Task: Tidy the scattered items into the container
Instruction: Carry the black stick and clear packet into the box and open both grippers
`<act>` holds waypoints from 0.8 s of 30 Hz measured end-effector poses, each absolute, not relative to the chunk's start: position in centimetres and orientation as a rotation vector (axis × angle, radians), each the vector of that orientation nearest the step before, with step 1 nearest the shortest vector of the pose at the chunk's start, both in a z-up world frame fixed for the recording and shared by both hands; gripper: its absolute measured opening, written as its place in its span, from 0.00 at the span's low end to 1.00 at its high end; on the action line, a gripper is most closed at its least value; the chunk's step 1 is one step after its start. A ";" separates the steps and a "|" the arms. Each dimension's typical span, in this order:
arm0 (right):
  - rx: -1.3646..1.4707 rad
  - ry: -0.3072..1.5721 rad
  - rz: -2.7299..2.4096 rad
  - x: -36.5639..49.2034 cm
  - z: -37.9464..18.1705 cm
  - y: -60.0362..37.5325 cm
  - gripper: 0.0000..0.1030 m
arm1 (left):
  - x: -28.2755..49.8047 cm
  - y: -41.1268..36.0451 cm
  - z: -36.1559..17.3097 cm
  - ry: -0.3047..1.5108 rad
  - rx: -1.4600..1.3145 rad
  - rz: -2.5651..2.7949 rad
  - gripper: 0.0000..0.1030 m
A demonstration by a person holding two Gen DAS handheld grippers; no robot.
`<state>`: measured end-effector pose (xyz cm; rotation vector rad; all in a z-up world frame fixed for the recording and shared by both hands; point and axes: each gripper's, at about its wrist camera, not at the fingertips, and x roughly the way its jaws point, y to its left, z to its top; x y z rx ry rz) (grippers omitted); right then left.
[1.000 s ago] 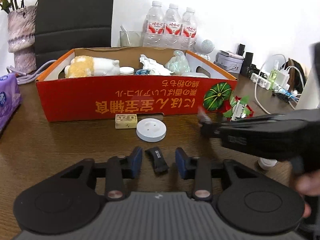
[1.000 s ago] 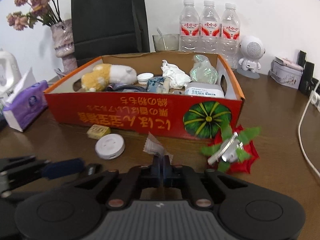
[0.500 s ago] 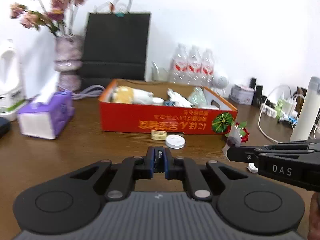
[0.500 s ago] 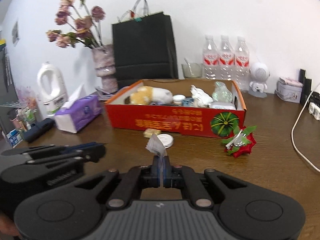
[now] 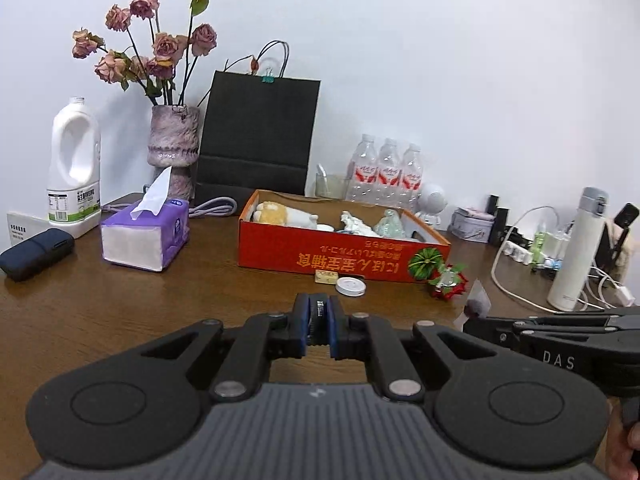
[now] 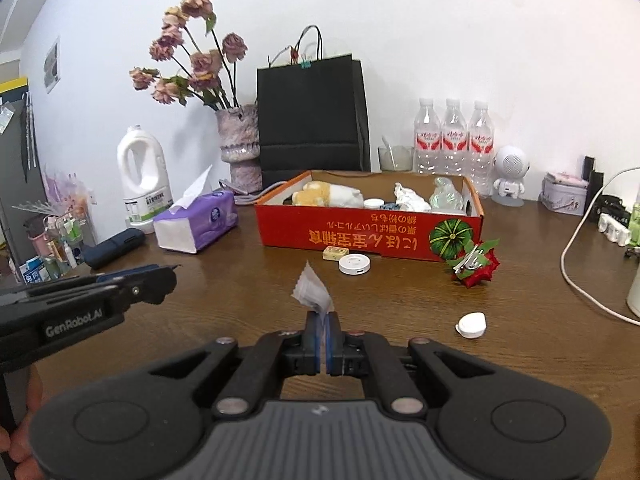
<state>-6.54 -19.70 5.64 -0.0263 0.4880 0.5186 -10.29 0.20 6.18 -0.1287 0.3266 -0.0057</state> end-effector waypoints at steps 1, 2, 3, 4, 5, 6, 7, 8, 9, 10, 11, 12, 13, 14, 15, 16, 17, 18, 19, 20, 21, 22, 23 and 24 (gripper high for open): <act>-0.026 0.478 0.517 -7.0 5.7 -19.8 0.02 | -10.6 0.1 6.3 0.320 -0.128 -0.012 0.10; -0.026 0.464 0.516 -7.4 5.8 -20.0 0.02 | -10.8 0.0 6.4 0.313 -0.127 -0.019 0.10; -0.024 0.448 0.517 -7.7 5.9 -20.2 0.02 | -11.1 -0.1 6.5 0.302 -0.126 -0.030 0.10; -0.023 0.433 0.522 -8.0 5.9 -20.4 0.02 | -11.2 -0.3 6.6 0.294 -0.123 -0.038 0.10; -0.020 0.417 0.528 -8.2 5.9 -20.5 0.02 | -11.2 -0.6 6.6 0.287 -0.121 -0.044 0.10; -0.019 0.400 0.529 -8.4 5.9 -20.6 0.02 | -11.1 -0.7 6.7 0.283 -0.124 -0.050 0.10; -0.020 0.384 0.525 -8.5 6.0 -20.6 0.02 | -11.0 -0.8 6.7 0.277 -0.129 -0.060 0.10; -0.022 0.367 0.519 -8.4 6.1 -20.6 0.02 | -10.8 -0.9 6.8 0.268 -0.135 -0.069 0.10; -0.023 0.348 0.508 -8.2 6.4 -20.6 0.02 | -10.4 -0.9 7.0 0.260 -0.137 -0.074 0.10; -0.023 0.333 0.497 -7.8 6.7 -20.7 0.02 | -9.6 -1.0 7.3 0.254 -0.131 -0.084 0.10; -0.024 0.324 0.486 -7.0 7.1 -20.7 0.02 | -8.8 -1.1 7.7 0.248 -0.120 -0.091 0.10; -0.027 0.317 0.471 -6.0 7.6 -20.7 0.02 | -7.6 -1.1 8.2 0.231 -0.106 -0.090 0.10; -0.025 0.309 0.453 -4.8 8.1 -20.7 0.02 | -6.4 -1.1 8.7 0.213 -0.091 -0.089 0.10; -0.019 0.301 0.437 -3.4 8.6 -20.8 0.02 | -4.9 -1.2 9.4 0.194 -0.071 -0.092 0.10; -0.009 0.294 0.425 -1.7 9.1 -20.8 0.02 | -3.0 -1.4 10.1 0.173 -0.052 -0.094 0.10; -0.001 0.285 0.413 0.0 9.6 -20.8 0.02 | -1.4 -1.6 10.6 0.157 -0.038 -0.096 0.10; -0.004 0.271 0.393 2.0 10.1 -20.7 0.02 | 0.5 -1.8 11.2 0.143 -0.025 -0.106 0.10; -0.007 0.260 0.373 4.0 10.6 -20.5 0.02 | 2.7 -2.1 11.8 0.135 -0.015 -0.114 0.10; 0.004 0.261 0.363 6.0 11.0 -20.5 0.02 | 4.6 -2.2 12.1 0.133 -0.012 -0.105 0.10; 0.025 0.267 0.357 8.0 11.5 -20.6 0.02 | 6.6 -2.2 12.4 0.141 -0.012 -0.103 0.10; 0.036 0.272 0.345 9.7 11.9 -20.5 0.02 | 8.6 -2.1 12.5 0.154 -0.016 -0.103 0.10; 0.024 0.269 0.326 11.1 12.2 -20.4 0.02 | 10.1 -1.8 12.5 0.164 -0.018 -0.095 0.10; 0.003 0.258 0.312 12.3 12.5 -20.2 0.02 | 11.4 -1.5 12.5 0.176 -0.018 -0.090 0.10; -0.008 0.257 0.312 13.4 12.7 -20.1 0.02 | 12.8 -1.0 12.4 0.187 -0.019 -0.091 0.10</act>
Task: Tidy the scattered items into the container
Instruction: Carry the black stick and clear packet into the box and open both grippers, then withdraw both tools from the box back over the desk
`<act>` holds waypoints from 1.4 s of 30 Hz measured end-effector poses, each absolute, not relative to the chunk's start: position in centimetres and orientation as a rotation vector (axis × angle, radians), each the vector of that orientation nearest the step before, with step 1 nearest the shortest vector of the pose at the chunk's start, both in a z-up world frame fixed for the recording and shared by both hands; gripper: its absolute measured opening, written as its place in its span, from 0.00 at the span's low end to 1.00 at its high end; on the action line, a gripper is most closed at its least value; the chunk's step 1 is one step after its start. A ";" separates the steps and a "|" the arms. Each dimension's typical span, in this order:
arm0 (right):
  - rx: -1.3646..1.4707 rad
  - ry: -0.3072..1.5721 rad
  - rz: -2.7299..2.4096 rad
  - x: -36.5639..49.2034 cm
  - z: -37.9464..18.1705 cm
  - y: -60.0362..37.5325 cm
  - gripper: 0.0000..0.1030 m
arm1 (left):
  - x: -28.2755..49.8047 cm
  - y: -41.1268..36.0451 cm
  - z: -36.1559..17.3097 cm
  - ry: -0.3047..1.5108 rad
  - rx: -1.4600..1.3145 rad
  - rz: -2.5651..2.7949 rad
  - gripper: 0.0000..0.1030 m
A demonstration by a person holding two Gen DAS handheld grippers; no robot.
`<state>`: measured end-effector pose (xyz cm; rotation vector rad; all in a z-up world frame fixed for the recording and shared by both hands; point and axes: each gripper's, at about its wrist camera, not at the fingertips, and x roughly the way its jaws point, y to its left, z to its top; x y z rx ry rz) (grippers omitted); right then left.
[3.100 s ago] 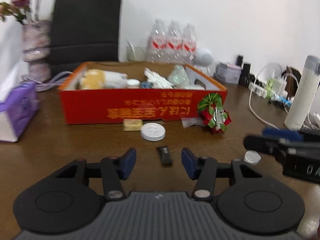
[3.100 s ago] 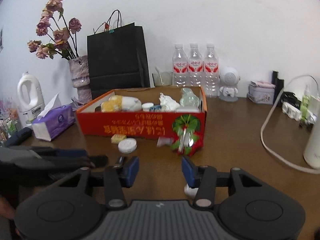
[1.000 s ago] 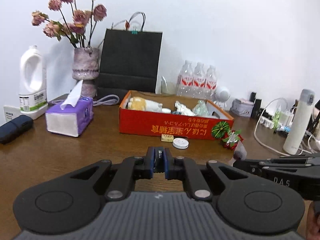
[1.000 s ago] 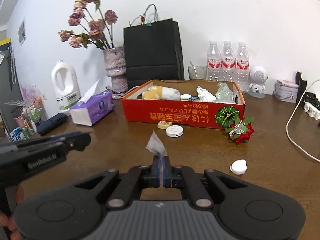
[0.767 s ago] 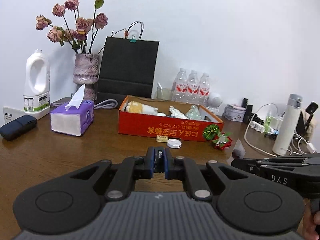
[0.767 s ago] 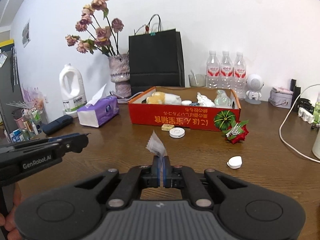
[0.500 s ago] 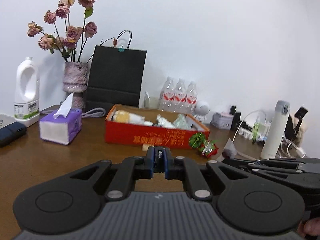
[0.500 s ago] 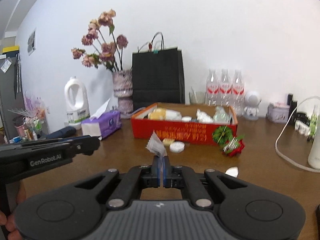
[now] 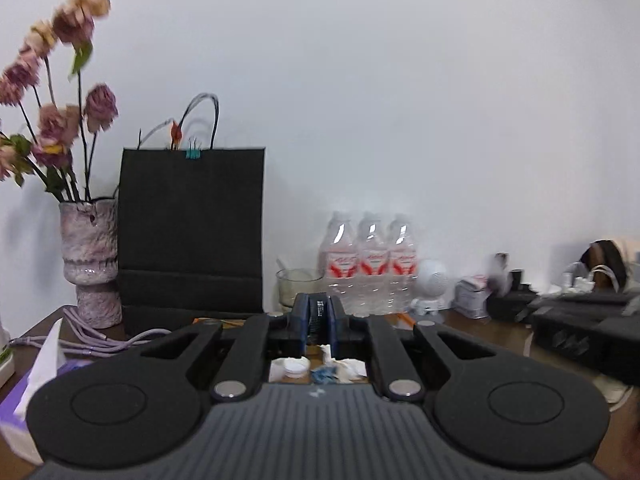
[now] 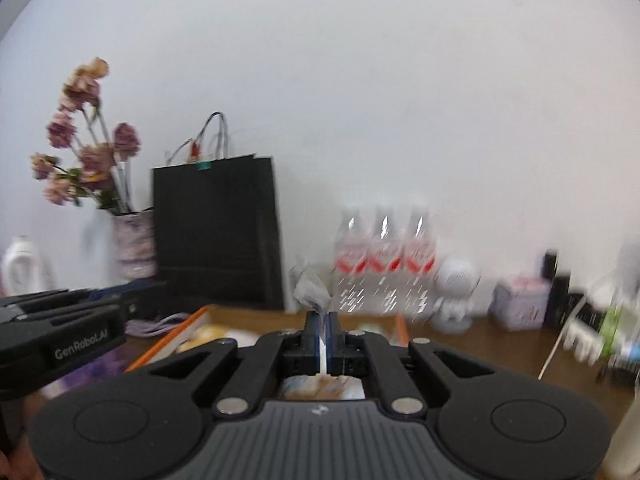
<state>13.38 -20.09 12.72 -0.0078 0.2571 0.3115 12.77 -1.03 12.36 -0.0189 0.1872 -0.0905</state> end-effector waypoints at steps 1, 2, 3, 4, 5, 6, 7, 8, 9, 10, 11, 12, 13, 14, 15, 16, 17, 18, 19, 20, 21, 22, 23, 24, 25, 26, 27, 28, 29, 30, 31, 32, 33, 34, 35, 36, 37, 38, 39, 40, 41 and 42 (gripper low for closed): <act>-0.009 0.269 0.323 14.4 12.9 -20.1 0.02 | 13.9 -0.6 12.2 0.200 -0.022 -0.086 0.10; -0.008 0.296 0.340 15.6 12.9 -20.1 0.02 | 15.3 -0.3 12.0 0.233 -0.022 -0.077 0.10; -0.014 0.349 0.360 17.3 13.0 -20.0 0.02 | 17.3 0.1 11.8 0.300 -0.020 -0.077 0.10; -0.019 0.413 0.384 19.1 13.0 -19.8 0.02 | 19.3 0.5 11.6 0.371 -0.033 -0.091 0.11; -0.020 0.475 0.414 21.1 13.0 -19.8 0.02 | 21.3 1.0 11.4 0.451 -0.055 -0.120 0.11; -0.031 0.528 0.434 23.1 12.9 -19.7 0.02 | 23.6 1.7 10.9 0.548 -0.085 -0.158 0.11; -0.056 0.576 0.428 24.9 12.7 -19.4 0.02 | 25.2 2.2 10.6 0.617 -0.111 -0.163 0.11; -0.087 0.631 0.412 26.6 12.4 -19.1 0.02 | 26.7 2.5 10.2 0.676 -0.111 -0.164 0.11; -0.108 0.690 0.413 28.3 12.0 -18.7 0.02 | 27.9 2.6 9.9 0.717 -0.098 -0.177 0.11; -0.108 0.759 0.428 29.8 11.6 -18.4 0.02 | 29.2 2.8 9.4 0.760 -0.099 -0.181 0.11; -0.093 0.843 0.448 31.4 10.9 -18.0 0.02 | 30.4 3.1 8.9 0.809 -0.118 -0.177 0.11; -0.067 0.925 0.473 32.9 10.2 -17.5 0.02 | 31.7 3.4 8.2 0.866 -0.145 -0.175 0.11; -0.047 0.997 0.487 34.2 9.4 -16.9 0.02 | 32.6 3.5 7.6 0.907 -0.161 -0.179 0.11; -0.042 1.057 0.486 35.1 8.5 -16.4 0.02 | 33.3 3.5 7.0 0.943 -0.159 -0.182 0.11; -0.051 1.098 0.478 35.7 7.7 -15.8 0.02 | 34.0 3.3 6.5 0.979 -0.140 -0.181 0.11; -0.068 1.131 0.470 36.2 7.0 -15.4 0.02 | 34.4 3.1 6.1 1.008 -0.120 -0.171 0.11; -0.081 1.164 0.464 36.7 6.4 -14.9 0.02 | 34.7 3.0 5.7 1.036 -0.103 -0.164 0.12; -0.086 1.198 0.463 37.1 5.7 -14.6 0.02 | 34.9 3.0 5.4 1.055 -0.093 -0.157 0.12; -0.090 1.232 0.466 37.5 5.1 -14.3 0.03 | 34.9 3.1 5.2 1.065 -0.091 -0.158 0.13; -0.094 1.266 0.466 37.7 4.5 -14.0 0.10 | 35.0 3.1 5.1 1.070 -0.092 -0.163 0.14; -0.096 1.293 0.460 37.8 4.0 -13.7 0.13 | 35.0 3.2 5.2 1.076 -0.102 -0.164 0.15; -0.094 1.304 0.454 37.9 3.8 -13.5 0.14 | 35.1 3.5 5.3 1.082 -0.120 -0.164 0.22; -0.089 1.302 0.449 38.1 3.9 -13.2 0.22 | 35.0 3.7 5.7 1.078 -0.137 -0.172 0.40; -0.084 1.295 0.442 38.0 4.2 -13.1 0.27 | 34.8 3.9 6.3 1.064 -0.141 -0.172 0.51; -0.074 1.283 0.442 37.9 4.8 -13.1 0.35 | 34.5 3.9 7.0 1.043 -0.129 -0.159 0.61; -0.062 1.268 0.447 37.8 5.5 -13.1 0.40 | 34.2 4.0 7.7 1.026 -0.116 -0.152 0.62; -0.052 1.255 0.449 37.6 6.3 -13.3 0.42 | 34.0 4.1 8.4 1.019 -0.111 -0.147 0.62; -0.045 1.243 0.446 37.4 7.1 -13.5 0.43 | 34.1 4.0 8.9 1.022 -0.117 -0.139 0.62; -0.040 1.231 0.441 37.3 7.9 -13.7 0.44 | 33.9 4.1 9.4 1.024 -0.123 -0.127 0.62; -0.035 1.218 0.435 37.1 8.7 -14.0 0.45 | 33.5 4.3 10.1 1.019 -0.129 -0.109 0.62; -0.027 1.204 0.429 36.7 9.5 -14.2 0.50 | 33.1 4.3 10.6 1.011 -0.132 -0.094 0.66; -0.017 1.186 0.429 36.2 10.2 -14.6 0.56 | 32.6 4.2 11.2 0.998 -0.129 -0.078 0.70; -0.004 1.163 0.434 35.6 10.8 -15.0 0.59 | 31.8 3.9 11.8 0.967 -0.110 -0.056 0.73; 0.007 1.130 0.437 34.8 11.4 -15.4 0.64 | 30.8 3.5 12.4 0.923 -0.082 -0.035 0.77; 0.012 1.074 0.430 33.8 11.8 -15.7 0.64 | 29.4 3.1 12.9 0.861 -0.045 -0.010 0.77; 0.012 0.987 0.420 32.4 12.4 -16.0 0.64 | 27.4 2.5 13.5 0.747 -0.006 0.021 0.78; 0.011 0.864 0.415 30.5 13.1 -16.3 0.64 | 25.3 2.1 13.9 0.608 0.025 0.040 0.84; 0.009 0.711 0.414 28.1 13.5 -16.6 0.65 | 23.0 1.7 13.9 0.445 0.054 0.056 0.96; 0.011 0.570 0.418 26.0 13.6 -16.8 0.68 | 20.7 1.3 13.6 0.275 0.073 0.083 1.00; 0.016 0.448 0.422 24.0 13.4 -17.1 0.80 | 19.0 0.9 13.1 0.145 0.086 0.104 1.00; 0.016 0.373 0.423 22.7 13.3 -17.2 0.84 | 18.2 0.6 12.9 0.102 0.096 0.100 1.00; 0.009 0.345 0.423 21.9 13.2 -17.2 0.83 | 17.9 0.4 12.8 0.115 0.099 0.080 1.00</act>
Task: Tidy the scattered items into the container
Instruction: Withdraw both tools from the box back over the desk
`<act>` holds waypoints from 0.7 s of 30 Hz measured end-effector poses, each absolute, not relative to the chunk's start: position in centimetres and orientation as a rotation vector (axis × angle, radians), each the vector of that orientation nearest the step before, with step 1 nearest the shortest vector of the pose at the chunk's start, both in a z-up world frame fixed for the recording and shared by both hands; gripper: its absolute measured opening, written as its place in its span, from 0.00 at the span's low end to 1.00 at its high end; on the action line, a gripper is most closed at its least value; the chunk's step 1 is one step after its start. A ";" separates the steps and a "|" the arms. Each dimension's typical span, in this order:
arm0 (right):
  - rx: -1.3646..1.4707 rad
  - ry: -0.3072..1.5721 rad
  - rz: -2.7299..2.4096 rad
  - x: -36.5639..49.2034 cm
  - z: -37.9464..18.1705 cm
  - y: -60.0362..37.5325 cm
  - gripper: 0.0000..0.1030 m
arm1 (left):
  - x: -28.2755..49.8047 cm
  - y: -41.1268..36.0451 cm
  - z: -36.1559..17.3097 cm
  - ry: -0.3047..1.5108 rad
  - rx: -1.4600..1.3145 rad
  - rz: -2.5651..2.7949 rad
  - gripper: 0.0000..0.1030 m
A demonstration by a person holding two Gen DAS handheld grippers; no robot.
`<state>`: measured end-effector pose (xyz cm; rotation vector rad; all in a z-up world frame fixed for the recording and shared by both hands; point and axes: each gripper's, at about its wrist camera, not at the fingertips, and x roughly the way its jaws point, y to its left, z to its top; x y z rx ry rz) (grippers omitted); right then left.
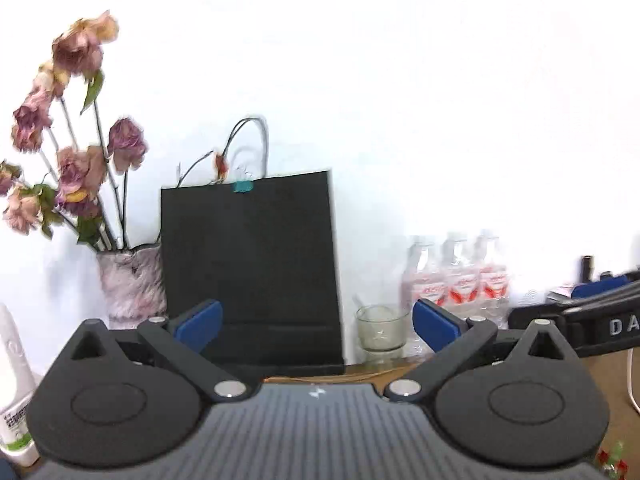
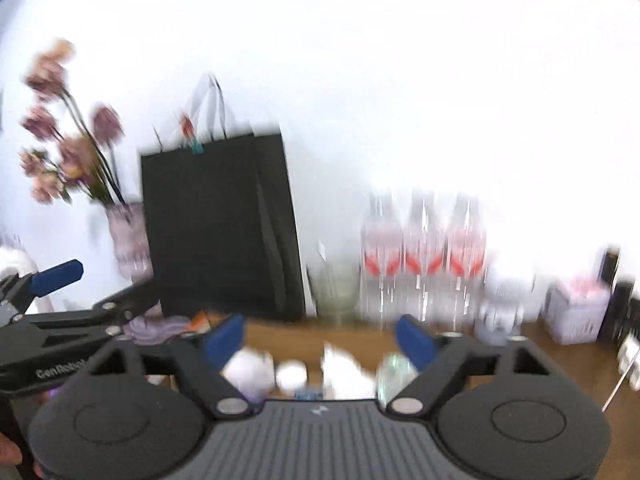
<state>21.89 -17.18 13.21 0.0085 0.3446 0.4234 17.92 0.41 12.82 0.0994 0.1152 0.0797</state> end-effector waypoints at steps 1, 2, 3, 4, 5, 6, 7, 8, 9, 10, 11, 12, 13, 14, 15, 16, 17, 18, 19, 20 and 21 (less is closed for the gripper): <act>-0.001 0.337 0.423 21.5 13.2 -17.0 0.81 | 18.0 0.4 12.9 0.141 0.087 0.082 1.00; -0.012 0.330 0.422 21.2 13.3 -16.9 0.81 | 18.0 0.5 13.1 0.160 0.069 0.090 1.00; -0.023 0.319 0.420 20.9 13.5 -16.7 0.80 | 17.9 0.7 13.4 0.168 0.049 0.094 1.00; -0.032 0.310 0.418 20.7 13.7 -16.6 0.80 | 17.8 0.8 13.7 0.164 0.031 0.096 1.00; -0.039 0.307 0.417 20.4 13.9 -16.6 0.80 | 17.4 1.0 13.9 0.159 0.015 0.097 1.00; -0.039 0.303 0.415 20.2 14.1 -16.7 0.81 | 17.0 1.2 14.2 0.163 0.003 0.095 1.00; -0.033 0.305 0.413 20.0 14.3 -16.9 0.81 | 16.6 1.1 14.3 0.171 0.000 0.096 1.00; -0.026 0.312 0.409 19.3 14.3 -17.2 0.81 | 15.8 1.1 14.3 0.179 0.006 0.099 1.00; -0.013 0.321 0.401 18.4 14.2 -17.6 0.82 | 14.7 0.9 14.1 0.186 0.016 0.106 1.00; 0.004 0.331 0.395 17.2 13.9 -18.1 0.82 | 13.5 0.8 13.7 0.195 0.023 0.114 1.00; 0.021 0.342 0.392 15.7 13.6 -18.6 0.82 | 12.1 0.5 13.2 0.214 0.024 0.119 1.00; 0.034 0.352 0.390 13.9 13.0 -19.0 0.82 | 10.5 0.2 12.7 0.242 0.022 0.107 1.00; 0.038 0.359 0.390 12.2 12.5 -19.4 0.82 | 8.9 0.1 12.2 0.259 0.011 0.088 1.00; 0.035 0.359 0.390 10.4 11.8 -19.8 0.82 | 7.1 -0.1 11.6 0.268 -0.007 0.072 1.00; 0.027 0.354 0.386 8.7 11.3 -20.2 0.82 | 4.9 -0.4 10.8 0.263 -0.027 0.050 1.00; 0.007 0.353 0.382 6.9 10.6 -20.5 0.82 | 3.1 -0.6 10.1 0.253 -0.041 0.041 1.00; -0.013 0.353 0.378 5.1 9.9 -20.8 0.82 | 1.3 -0.9 9.5 0.253 -0.050 0.044 1.00; -0.017 0.355 0.371 3.5 9.3 -21.3 0.82 | -0.5 -1.4 8.8 0.261 -0.055 0.041 1.00; -0.004 0.363 0.363 1.9 8.6 -21.8 0.82 | -1.9 -1.8 8.1 0.266 -0.056 0.025 1.00; 0.023 0.380 0.359 0.5 7.8 -22.4 0.81 | -3.3 -2.2 7.5 0.276 -0.049 0.005 1.00; 0.049 0.403 0.357 -0.7 7.0 -23.0 0.81 | -4.4 -2.6 6.9 0.291 -0.039 -0.006 1.00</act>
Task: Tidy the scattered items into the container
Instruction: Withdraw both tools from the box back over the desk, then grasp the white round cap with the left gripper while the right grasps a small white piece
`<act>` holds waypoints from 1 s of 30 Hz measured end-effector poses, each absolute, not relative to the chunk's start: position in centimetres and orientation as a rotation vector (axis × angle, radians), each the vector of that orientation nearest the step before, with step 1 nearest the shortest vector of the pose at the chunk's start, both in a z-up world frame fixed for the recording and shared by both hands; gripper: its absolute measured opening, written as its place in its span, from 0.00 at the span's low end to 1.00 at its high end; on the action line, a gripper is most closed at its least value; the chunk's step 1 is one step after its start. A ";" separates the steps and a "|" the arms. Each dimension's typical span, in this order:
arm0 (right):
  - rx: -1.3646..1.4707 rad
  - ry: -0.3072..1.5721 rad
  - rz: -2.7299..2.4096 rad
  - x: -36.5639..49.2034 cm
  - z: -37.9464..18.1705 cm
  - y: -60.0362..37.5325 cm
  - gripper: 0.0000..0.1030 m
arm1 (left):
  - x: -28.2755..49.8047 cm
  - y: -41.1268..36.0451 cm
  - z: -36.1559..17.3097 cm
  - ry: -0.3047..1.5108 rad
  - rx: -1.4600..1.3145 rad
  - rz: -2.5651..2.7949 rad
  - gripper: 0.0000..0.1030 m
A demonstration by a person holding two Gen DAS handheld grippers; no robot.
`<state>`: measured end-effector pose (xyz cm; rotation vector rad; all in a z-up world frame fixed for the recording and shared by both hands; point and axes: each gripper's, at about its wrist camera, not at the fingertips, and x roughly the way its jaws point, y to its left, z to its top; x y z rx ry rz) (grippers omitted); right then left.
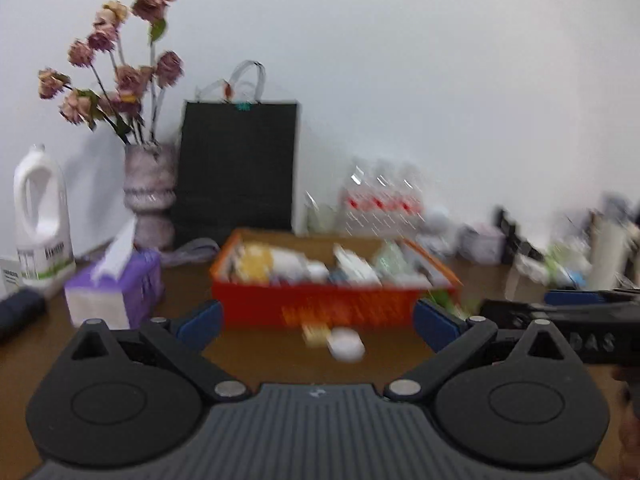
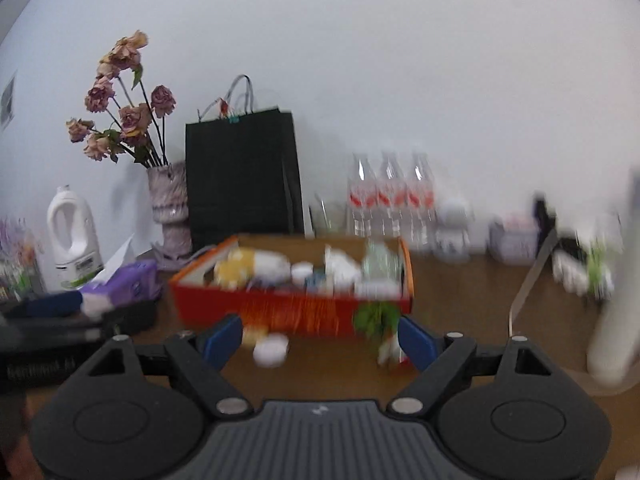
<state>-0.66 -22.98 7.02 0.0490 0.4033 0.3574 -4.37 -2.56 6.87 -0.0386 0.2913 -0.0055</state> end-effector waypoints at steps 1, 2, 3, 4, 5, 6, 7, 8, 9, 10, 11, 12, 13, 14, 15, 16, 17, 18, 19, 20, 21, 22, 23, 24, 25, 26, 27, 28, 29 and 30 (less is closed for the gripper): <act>0.060 0.428 0.354 -1.6 6.3 -23.4 0.81 | -5.3 -2.9 6.3 0.311 -0.031 -0.013 1.00; 0.059 0.451 0.355 -2.5 5.5 -23.8 0.81 | -6.0 -3.2 5.8 0.336 -0.027 -0.022 1.00; 0.048 0.472 0.354 -3.2 4.9 -24.1 0.81 | -6.6 -3.4 5.4 0.362 -0.024 -0.039 1.00; 0.033 0.486 0.345 -3.7 4.5 -24.3 0.81 | -6.9 -3.6 5.0 0.378 -0.020 -0.048 1.00; 0.025 0.494 0.332 -4.1 4.3 -24.6 0.81 | -7.3 -3.8 4.8 0.385 -0.014 -0.049 1.00; 0.026 0.499 0.319 -4.3 4.2 -25.0 0.81 | -7.5 -3.9 4.6 0.386 -0.007 -0.048 1.00; 0.036 0.497 0.309 -4.5 4.2 -25.3 0.81 | -7.5 -4.0 4.5 0.388 -0.004 -0.050 1.00; 0.047 0.490 0.302 -4.6 4.3 -25.7 0.81 | -7.4 -4.0 4.5 0.390 -0.005 -0.052 1.00; 0.055 0.479 0.299 -4.6 4.4 -26.0 0.81 | -7.1 -4.0 4.5 0.389 -0.010 -0.056 1.00; 0.057 0.471 0.295 -4.3 4.5 -26.2 0.81 | -6.7 -4.0 4.5 0.389 -0.016 -0.065 1.00; 0.055 0.467 0.291 -3.9 4.5 -26.3 0.81 | -6.0 -4.0 4.6 0.389 -0.023 -0.079 0.97; 0.052 0.469 0.285 -3.2 4.6 -26.3 0.81 | -4.9 -3.9 4.6 0.392 -0.030 -0.100 0.95; 0.053 0.469 0.280 -2.4 4.7 -26.3 0.81 | -3.4 -3.8 4.7 0.400 -0.035 -0.120 0.90; 0.055 0.469 0.277 -1.5 4.8 -26.2 0.81 | -2.0 -3.9 4.5 0.417 -0.037 -0.128 0.87; 0.056 0.470 0.275 -0.5 4.9 -26.1 0.80 | 0.0 -3.9 4.4 0.442 -0.039 -0.139 0.84; 0.057 0.471 0.274 0.4 5.1 -25.9 0.80 | 1.8 -3.9 4.3 0.460 -0.046 -0.145 0.76; 0.060 0.471 0.272 1.4 5.3 -25.8 0.80 | 3.7 -3.9 4.1 0.481 -0.054 -0.154 0.72; 0.062 0.474 0.270 2.4 5.5 -25.7 0.80 | 5.7 -4.0 3.8 0.508 -0.059 -0.169 0.70; 0.064 0.478 0.266 3.4 5.7 -25.5 0.80 | 7.7 -4.1 3.4 0.536 -0.057 -0.176 0.69; 0.064 0.478 0.266 4.4 5.9 -25.4 0.79 | 9.3 -4.3 2.9 0.560 -0.043 -0.179 0.67; 0.063 0.475 0.267 5.2 6.1 -25.3 0.79 | 10.9 -4.6 2.4 0.582 -0.023 -0.165 0.67; 0.061 0.473 0.265 6.0 6.3 -25.2 0.78 | 11.9 -4.8 2.0 0.595 -0.006 -0.152 0.67; 0.060 0.471 0.263 6.7 6.4 -25.1 0.78 | 12.7 -5.0 1.6 0.604 0.002 -0.149 0.67; 0.059 0.474 0.261 7.4 6.3 -24.9 0.78 | 13.5 -5.1 1.2 0.611 -0.003 -0.147 0.67; 0.059 0.481 0.259 8.1 6.1 -24.8 0.78 | 13.9 -5.0 0.9 0.618 -0.013 -0.143 0.67; 0.056 0.497 0.258 8.9 5.7 -24.7 0.78 | 14.4 -4.9 0.7 0.629 -0.023 -0.137 0.64; 0.046 0.524 0.252 9.7 5.2 -24.6 0.78 | 14.7 -4.8 0.4 0.641 -0.034 -0.132 0.61; 0.030 0.556 0.242 10.3 4.7 -24.4 0.78 | 15.0 -4.8 0.1 0.649 -0.044 -0.125 0.51; 0.006 0.591 0.233 10.5 4.0 -24.2 0.76 | 15.2 -4.7 -0.1 0.657 -0.053 -0.113 0.45; -0.014 0.620 0.230 10.5 3.3 -24.2 0.74 | 15.1 -4.8 -0.2 0.641 -0.046 -0.096 0.40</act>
